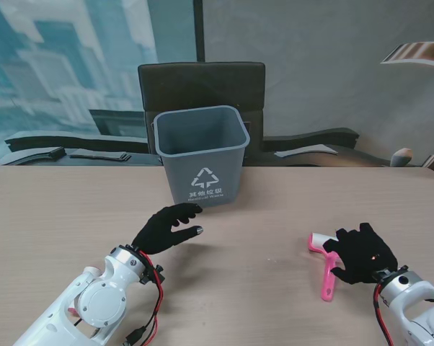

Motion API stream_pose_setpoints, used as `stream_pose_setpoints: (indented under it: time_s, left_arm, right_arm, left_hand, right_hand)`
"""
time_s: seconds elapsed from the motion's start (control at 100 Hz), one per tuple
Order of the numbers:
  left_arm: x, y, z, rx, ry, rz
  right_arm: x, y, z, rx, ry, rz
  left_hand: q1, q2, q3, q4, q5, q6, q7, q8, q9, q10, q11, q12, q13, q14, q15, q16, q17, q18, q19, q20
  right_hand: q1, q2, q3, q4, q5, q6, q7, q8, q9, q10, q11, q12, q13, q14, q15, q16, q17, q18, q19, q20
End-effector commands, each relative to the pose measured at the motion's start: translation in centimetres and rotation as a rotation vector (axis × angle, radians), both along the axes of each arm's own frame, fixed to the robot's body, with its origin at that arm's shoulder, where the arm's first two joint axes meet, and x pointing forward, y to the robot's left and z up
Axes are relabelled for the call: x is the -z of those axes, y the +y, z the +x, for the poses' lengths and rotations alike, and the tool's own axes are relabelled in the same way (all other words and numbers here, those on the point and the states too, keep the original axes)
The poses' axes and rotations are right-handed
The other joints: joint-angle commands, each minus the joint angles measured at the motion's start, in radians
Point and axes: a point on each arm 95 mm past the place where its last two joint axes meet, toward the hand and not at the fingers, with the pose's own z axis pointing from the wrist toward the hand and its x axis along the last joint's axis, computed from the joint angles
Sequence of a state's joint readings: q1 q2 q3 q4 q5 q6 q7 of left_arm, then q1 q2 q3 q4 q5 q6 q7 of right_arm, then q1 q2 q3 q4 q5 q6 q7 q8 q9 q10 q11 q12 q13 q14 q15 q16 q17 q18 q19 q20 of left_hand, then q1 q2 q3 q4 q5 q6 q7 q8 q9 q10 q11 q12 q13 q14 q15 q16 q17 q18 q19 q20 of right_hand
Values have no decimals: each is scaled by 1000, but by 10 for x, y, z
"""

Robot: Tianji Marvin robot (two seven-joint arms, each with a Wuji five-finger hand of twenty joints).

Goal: Replace a lint-roller refill

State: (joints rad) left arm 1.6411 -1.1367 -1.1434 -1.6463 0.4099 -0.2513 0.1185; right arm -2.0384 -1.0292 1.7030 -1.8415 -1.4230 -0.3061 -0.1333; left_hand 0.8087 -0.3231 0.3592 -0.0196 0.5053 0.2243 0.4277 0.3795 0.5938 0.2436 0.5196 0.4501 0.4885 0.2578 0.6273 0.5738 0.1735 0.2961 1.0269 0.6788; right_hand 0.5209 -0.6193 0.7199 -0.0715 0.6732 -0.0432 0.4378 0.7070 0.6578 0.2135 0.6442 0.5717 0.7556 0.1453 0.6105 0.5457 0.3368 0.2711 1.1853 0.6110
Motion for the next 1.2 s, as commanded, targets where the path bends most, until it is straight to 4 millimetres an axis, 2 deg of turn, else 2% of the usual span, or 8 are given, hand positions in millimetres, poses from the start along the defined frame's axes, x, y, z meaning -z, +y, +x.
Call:
stream_pose_setpoints:
  time_s: [0.0, 0.23, 0.62, 0.98, 1.19]
  left_arm:
    - [1, -3, -1, 13, 12, 4]
    - [2, -4, 0, 17, 19, 8]
    - [3, -5, 2, 24, 29, 13]
    - [4, -6, 3, 27, 34, 18]
    - [3, -5, 2, 23, 28, 18]
  right_arm:
    - [-2, -2, 6, 13, 7, -11]
    - [0, -12, 28, 60, 53, -7]
    - [18, -30, 62, 124, 139, 1]
    - [31, -27, 85, 140, 210, 33]
    - [35, -25, 90, 140, 255, 33]
  left_hand:
    - [-10, 32, -15, 17, 14, -14, 15, 9, 13, -3, 7, -4, 19, -2, 28, 14, 1, -17, 15, 10]
    - [-10, 33, -16, 17, 14, -12, 15, 8, 13, -1, 6, -4, 20, 0, 29, 14, 1, -17, 16, 9]
    - [-9, 33, -16, 17, 14, -13, 14, 8, 15, -2, 7, -4, 21, 0, 29, 15, 2, -16, 17, 9]
    - [-11, 33, -16, 17, 14, -13, 14, 8, 14, -2, 6, -4, 22, 0, 29, 15, 2, -17, 17, 8]
    - [-10, 33, -17, 17, 15, -12, 14, 7, 14, -3, 6, -4, 22, -1, 29, 15, 2, -16, 17, 8]
  right_hand:
    - [-27, -40, 45, 29, -45, 0, -30, -14, -53, 1, -14, -8, -37, -21, -40, -17, -27, 10, -28, 8]
    - [-33, -34, 50, 23, -86, 18, -61, -37, -84, 1, -41, -35, -63, -14, -103, -54, -55, 15, -71, -4]
    - [-25, -24, 52, 23, -103, 16, -72, -54, -93, 1, -43, -50, -61, -15, -116, -64, -54, 11, -78, -6]
    - [-11, -20, 55, 25, -95, 17, -62, -59, -86, 2, -40, -57, -59, -13, -114, -65, -57, 12, -84, -7]
    - [-2, -21, 70, 33, -85, 16, -53, -58, -77, 0, -41, -60, -58, -10, -117, -67, -61, 16, -88, -8]
